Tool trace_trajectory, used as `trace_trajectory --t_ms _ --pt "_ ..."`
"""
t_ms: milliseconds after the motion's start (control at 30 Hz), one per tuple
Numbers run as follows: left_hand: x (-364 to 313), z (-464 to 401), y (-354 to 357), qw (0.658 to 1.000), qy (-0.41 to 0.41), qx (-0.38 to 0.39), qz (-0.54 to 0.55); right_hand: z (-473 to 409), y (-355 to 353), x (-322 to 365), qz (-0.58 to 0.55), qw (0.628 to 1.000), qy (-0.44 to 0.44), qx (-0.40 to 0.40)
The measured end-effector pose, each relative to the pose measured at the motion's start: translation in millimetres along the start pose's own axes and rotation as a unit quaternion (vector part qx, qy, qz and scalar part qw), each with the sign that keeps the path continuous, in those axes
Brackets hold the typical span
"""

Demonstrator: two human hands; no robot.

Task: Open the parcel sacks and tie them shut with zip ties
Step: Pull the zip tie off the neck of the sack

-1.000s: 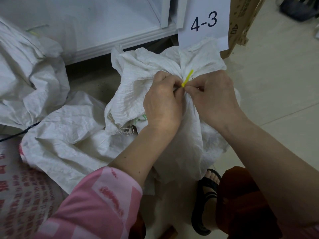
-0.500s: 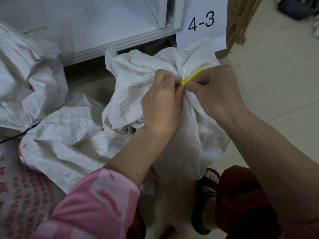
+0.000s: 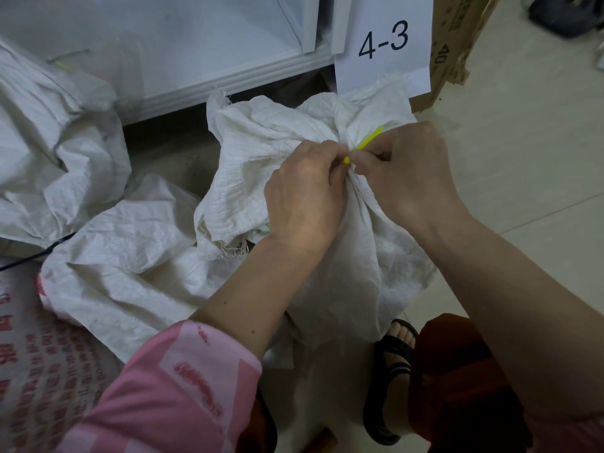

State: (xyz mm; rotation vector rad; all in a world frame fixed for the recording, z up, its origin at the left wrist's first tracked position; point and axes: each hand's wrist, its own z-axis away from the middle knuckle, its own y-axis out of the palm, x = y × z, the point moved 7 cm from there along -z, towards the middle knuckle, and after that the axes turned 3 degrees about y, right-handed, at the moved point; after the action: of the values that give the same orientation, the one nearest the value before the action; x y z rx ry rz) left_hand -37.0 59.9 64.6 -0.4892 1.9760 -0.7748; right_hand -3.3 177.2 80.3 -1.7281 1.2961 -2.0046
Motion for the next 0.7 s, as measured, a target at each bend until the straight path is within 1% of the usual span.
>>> trace_trajectory --t_ms 67,200,300,400,533,700 --pt "0 1 -1 1.000 -0.001 0.000 -0.004 2 1 0 -0.011 1.000 0.005 -0.005" --pt "-2 4 -3 1.000 -0.011 -0.024 -0.003 4 0 -2 -0.045 0.998 0.018 -0.026" --pt "2 3 -5 0.998 -0.057 -0.028 0.021 4 0 -1 -0.042 0.999 0.014 -0.023" --pt "5 3 -3 0.995 -0.092 -0.016 0.034 5 0 0 -0.035 0.999 0.015 -0.015" --pt "3 4 -1 0.996 -0.082 -0.003 0.047 1 -1 -2 -0.054 0.998 0.009 -0.035" --pt "6 7 2 0.992 -0.074 -0.021 0.103 0 2 -11 -0.126 0.990 0.057 -0.006"
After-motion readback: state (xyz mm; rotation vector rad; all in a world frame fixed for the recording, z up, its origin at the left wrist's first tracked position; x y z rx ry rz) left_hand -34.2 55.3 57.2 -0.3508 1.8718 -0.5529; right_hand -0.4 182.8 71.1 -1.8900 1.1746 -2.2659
